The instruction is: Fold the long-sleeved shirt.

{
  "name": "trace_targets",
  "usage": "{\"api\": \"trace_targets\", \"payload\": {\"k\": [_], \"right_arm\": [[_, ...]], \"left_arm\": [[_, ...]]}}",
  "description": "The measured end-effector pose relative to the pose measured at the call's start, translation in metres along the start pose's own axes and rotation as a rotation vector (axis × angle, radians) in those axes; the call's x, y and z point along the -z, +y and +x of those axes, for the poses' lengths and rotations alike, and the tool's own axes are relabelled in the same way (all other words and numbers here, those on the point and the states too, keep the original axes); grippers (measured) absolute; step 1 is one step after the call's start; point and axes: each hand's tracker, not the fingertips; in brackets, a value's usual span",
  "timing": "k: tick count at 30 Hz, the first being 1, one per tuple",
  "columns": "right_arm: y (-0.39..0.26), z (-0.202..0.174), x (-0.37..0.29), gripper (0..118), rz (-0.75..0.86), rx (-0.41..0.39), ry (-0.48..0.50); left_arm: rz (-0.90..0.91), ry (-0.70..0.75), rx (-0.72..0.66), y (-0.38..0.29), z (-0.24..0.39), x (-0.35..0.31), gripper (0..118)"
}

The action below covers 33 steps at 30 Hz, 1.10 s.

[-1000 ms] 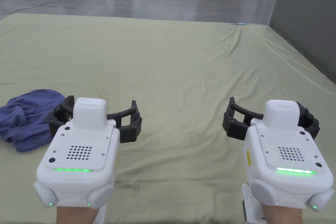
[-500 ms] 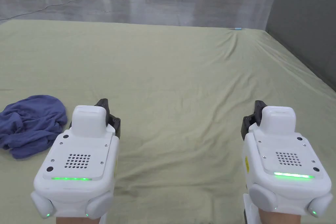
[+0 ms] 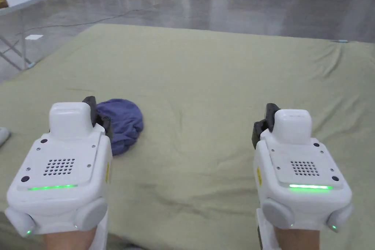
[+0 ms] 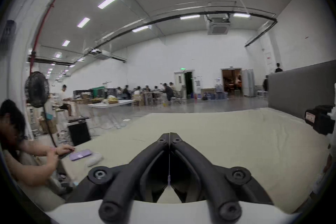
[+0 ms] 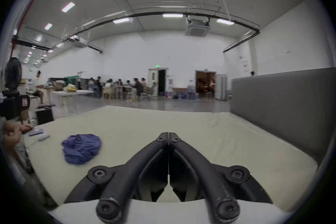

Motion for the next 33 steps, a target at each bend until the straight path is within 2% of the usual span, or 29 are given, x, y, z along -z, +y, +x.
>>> {"api": "trace_targets", "payload": {"k": [2, 5, 10, 11, 13, 16, 17, 18, 20, 21, 23, 25, 28, 29, 30, 31, 32, 33], "right_arm": [[-0.001, -0.034, 0.006, 0, -0.008, 0.003, 0.102], [-0.002, -0.071, 0.009, 0, -0.005, 0.01, 0.189], [-0.001, -0.089, 0.013, 0, -0.017, -0.005, 0.244], [-0.001, -0.088, 0.012, 0, -0.016, -0.004, 0.25], [-0.002, -0.086, 0.012, 0, -0.016, -0.006, 0.253], [-0.006, -0.079, 0.013, 0, -0.028, -0.014, 0.24], [-0.008, -0.077, 0.015, 0, -0.033, -0.012, 0.234], [-0.01, -0.075, 0.016, 0, -0.039, -0.01, 0.225], [-0.014, -0.07, 0.02, 0, -0.056, -0.008, 0.218], [-0.015, -0.068, 0.023, 0, -0.086, 0.001, 0.215], [-0.02, -0.066, 0.028, 0, -0.107, 0.021, 0.211], [-0.026, -0.067, 0.034, 0, -0.115, 0.008, 0.184], [-0.031, -0.067, 0.042, 0, -0.126, -0.021, 0.173], [-0.032, -0.066, 0.046, 0, -0.133, -0.023, 0.175], [-0.033, -0.065, 0.05, 0, -0.139, -0.028, 0.173], [-0.034, -0.063, 0.053, 0, -0.143, -0.032, 0.166], [-0.035, -0.062, 0.056, 0, -0.143, -0.034, 0.155], [-0.036, -0.061, 0.059, 0, -0.146, -0.036, 0.142]], "left_arm": [[-0.031, 0.087, -0.007, 0.004, -0.028, -0.006, 0], [-0.036, 0.133, -0.013, 0.001, -0.056, -0.009, 0], [-0.077, 0.138, -0.014, -0.002, -0.064, -0.001, 2], [-0.08, 0.13, -0.019, -0.002, -0.062, 0.004, 27], [-0.096, 0.106, -0.021, -0.002, -0.056, 0.021, 118], [-0.251, 0.053, -0.072, -0.002, -0.049, 0.069, 118], [-0.148, 0.059, -0.059, -0.013, -0.046, 0.078, 118], [-0.304, 0.008, -0.106, -0.03, -0.039, 0.092, 118], [-0.444, -0.07, -0.123, -0.053, -0.036, 0.132, 118], [-0.532, -0.079, -0.118, -0.019, -0.03, 0.173, 118], [-0.67, -0.121, -0.15, -0.039, -0.028, 0.221, 118], [-0.808, -0.149, -0.199, -0.065, -0.02, 0.252, 117], [-0.911, -0.042, -0.098, -0.101, -0.011, 0.295, 103], [-0.98, -0.034, -0.083, -0.125, -0.026, 0.333, 98], [-1.004, -0.013, -0.034, -0.135, -0.027, 0.349, 74], [-1.0, -0.03, -0.022, -0.144, -0.029, 0.361, 28], [-1.004, -0.037, -0.018, -0.151, -0.031, 0.371, 8], [-0.978, -0.009, -0.009, -0.154, -0.025, 0.359, 8]]}}
